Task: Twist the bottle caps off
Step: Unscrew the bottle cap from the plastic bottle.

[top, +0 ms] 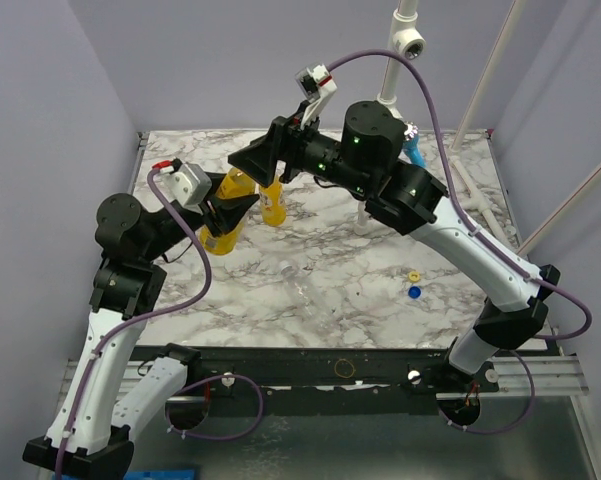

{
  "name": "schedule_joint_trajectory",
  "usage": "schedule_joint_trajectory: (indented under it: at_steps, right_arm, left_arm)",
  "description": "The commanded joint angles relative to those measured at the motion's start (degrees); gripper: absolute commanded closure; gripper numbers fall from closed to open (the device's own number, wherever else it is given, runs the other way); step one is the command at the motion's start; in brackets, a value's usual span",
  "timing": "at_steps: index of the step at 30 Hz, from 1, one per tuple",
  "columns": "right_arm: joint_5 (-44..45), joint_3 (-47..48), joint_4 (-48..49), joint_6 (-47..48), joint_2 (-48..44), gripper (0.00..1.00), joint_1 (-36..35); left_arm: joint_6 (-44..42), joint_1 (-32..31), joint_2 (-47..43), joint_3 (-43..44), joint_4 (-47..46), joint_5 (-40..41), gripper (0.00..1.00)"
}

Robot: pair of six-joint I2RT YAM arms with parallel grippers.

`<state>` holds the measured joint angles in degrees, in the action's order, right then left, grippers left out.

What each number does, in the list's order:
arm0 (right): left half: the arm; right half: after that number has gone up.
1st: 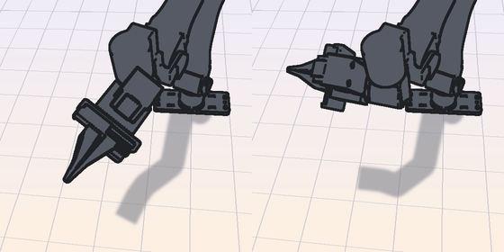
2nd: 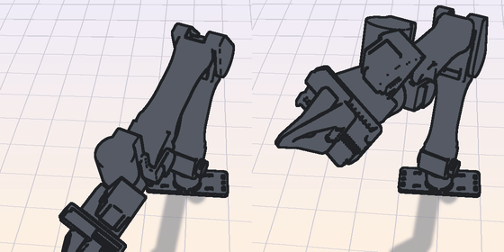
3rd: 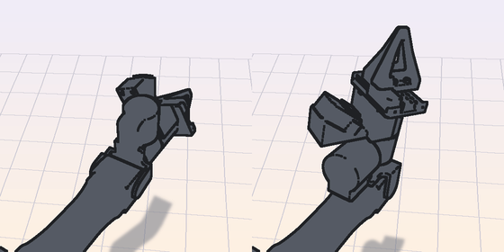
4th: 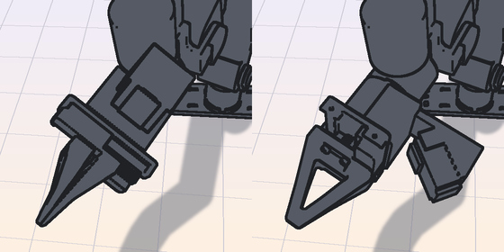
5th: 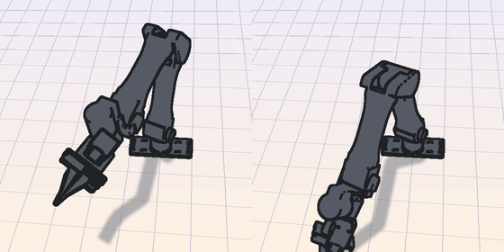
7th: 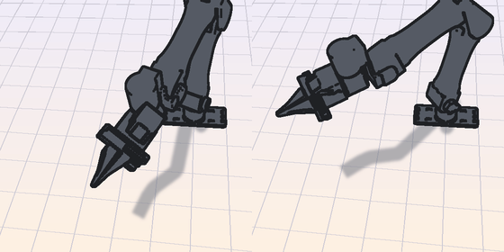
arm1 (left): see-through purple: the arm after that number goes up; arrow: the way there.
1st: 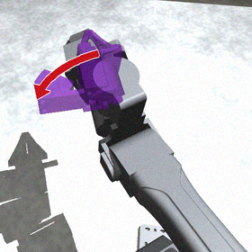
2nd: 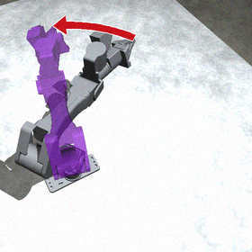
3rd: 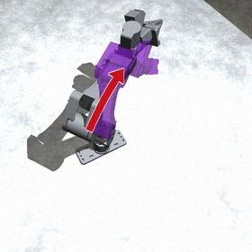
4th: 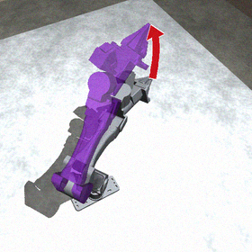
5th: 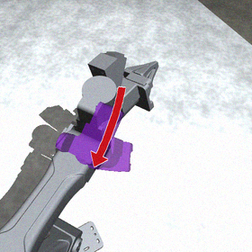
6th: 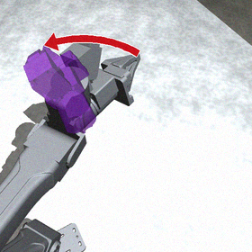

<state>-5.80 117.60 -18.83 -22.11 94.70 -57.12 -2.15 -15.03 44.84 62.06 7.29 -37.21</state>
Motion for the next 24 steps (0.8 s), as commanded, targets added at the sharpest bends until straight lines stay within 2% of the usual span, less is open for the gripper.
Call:
schedule_joint_trajectory:
  at_steps: [1,7,10,15,17,20,24]
  right_arm:
    - [-1.69,-2.06,2.99,-0.76,-0.56,0.38,0.35]
    - [-0.47,-2.47,4.97,0.42,-0.12,0.64,0.35]
    - [0.29,-3.31,6.62,1.26,-0.63,0.71,0.32]
    - [-0.23,-6.05,11.42,2.45,-1.68,0.99,0.35]
    - [-2.38,-7.45,13.95,3.6,-2.17,0.99,0.33]
    - [-11.35,-10.19,20.11,6.41,-4.03,0.99,0.34]
    - [-33.6,-11.55,27.01,7.96,-6.5,1.0,0.6]
  left_arm:
    - [1.88,0.0,1.12,0.58,-0.52,3.81,1.0]
    - [3.47,-0.06,1.66,1.05,-0.52,3.99,1.0]
    - [3.56,-0.04,1.76,0.66,-0.52,3.88,1.0]
    - [4.41,-0.08,1.91,0.25,-0.52,2.04,1.0]
    - [5.8,-0.07,2.01,0.55,-0.75,-1.03,1.0]
    - [11.54,-0.04,2.46,1.81,-2.75,-10.81,1.0]
    - [26.15,-0.21,5.61,6.15,-8.23,-30.42,1.0]
